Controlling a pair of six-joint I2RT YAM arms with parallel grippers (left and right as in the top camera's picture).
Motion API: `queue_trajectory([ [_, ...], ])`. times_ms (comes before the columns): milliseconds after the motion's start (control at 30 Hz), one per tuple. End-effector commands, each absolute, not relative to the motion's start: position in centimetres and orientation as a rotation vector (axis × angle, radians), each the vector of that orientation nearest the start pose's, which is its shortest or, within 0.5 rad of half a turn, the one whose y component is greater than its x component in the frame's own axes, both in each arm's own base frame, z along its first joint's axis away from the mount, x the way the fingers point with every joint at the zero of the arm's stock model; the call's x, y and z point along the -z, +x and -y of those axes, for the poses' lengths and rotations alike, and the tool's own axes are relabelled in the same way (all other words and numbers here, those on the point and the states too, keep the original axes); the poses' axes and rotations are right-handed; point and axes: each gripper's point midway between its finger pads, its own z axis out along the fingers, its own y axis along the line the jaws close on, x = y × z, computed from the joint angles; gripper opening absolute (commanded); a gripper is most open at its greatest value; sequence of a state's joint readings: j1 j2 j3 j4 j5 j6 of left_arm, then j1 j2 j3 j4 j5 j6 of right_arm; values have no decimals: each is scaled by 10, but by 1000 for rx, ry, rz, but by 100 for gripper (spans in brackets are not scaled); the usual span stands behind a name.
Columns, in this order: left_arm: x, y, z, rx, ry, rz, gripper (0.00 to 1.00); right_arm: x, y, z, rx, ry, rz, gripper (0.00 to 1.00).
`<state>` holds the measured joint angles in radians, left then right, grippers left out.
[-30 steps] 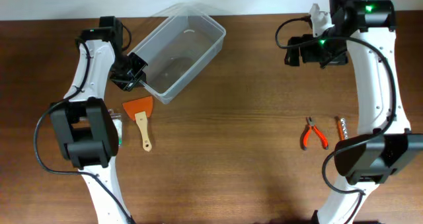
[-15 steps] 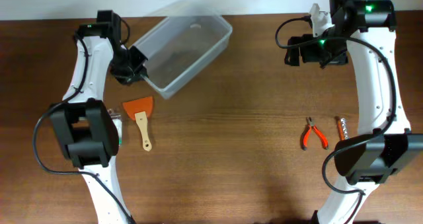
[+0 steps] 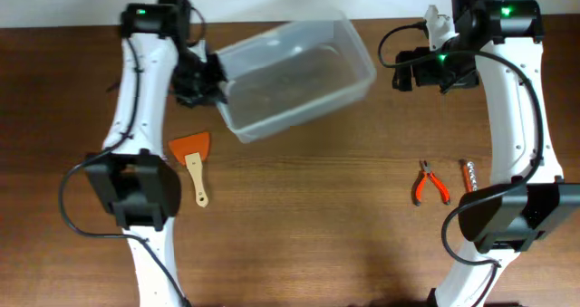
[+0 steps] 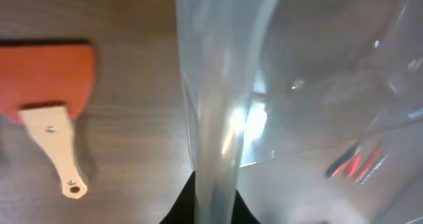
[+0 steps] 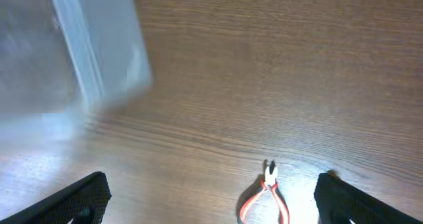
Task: Pack container
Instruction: 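Drag the clear box with the left gripper to the table center, straightening it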
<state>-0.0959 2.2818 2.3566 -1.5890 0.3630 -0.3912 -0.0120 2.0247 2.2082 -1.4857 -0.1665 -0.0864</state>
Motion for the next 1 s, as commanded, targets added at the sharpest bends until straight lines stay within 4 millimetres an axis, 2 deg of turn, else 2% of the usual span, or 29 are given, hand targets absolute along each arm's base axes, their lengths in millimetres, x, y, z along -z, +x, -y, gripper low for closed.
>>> queue_trajectory([
  [0,-168,429,132,595,-175,-3090,5,-221,430,-16,-135,-155,-2851,100],
  [67,-165,427,135,522,-141,-3102,5,-221,430,-13,-120,-150,-2852,100],
  [167,-159,426,129,339,-100,-3109,5,-221,431,-13,-114,-149,-2850,100],
  [267,-158,426,125,269,-90,-3109,5,-221,431,-13,-114,-149,-2849,100],
  [533,-156,425,125,270,-91,-3117,5,-221,431,-13,-115,-148,-2849,100],
  [700,-153,423,132,268,-65,-3122,5,-221,431,-13,-115,-146,-2849,99],
  [967,-129,418,139,256,-44,-3160,5,-221,431,-13,-115,-146,-2849,99],
])
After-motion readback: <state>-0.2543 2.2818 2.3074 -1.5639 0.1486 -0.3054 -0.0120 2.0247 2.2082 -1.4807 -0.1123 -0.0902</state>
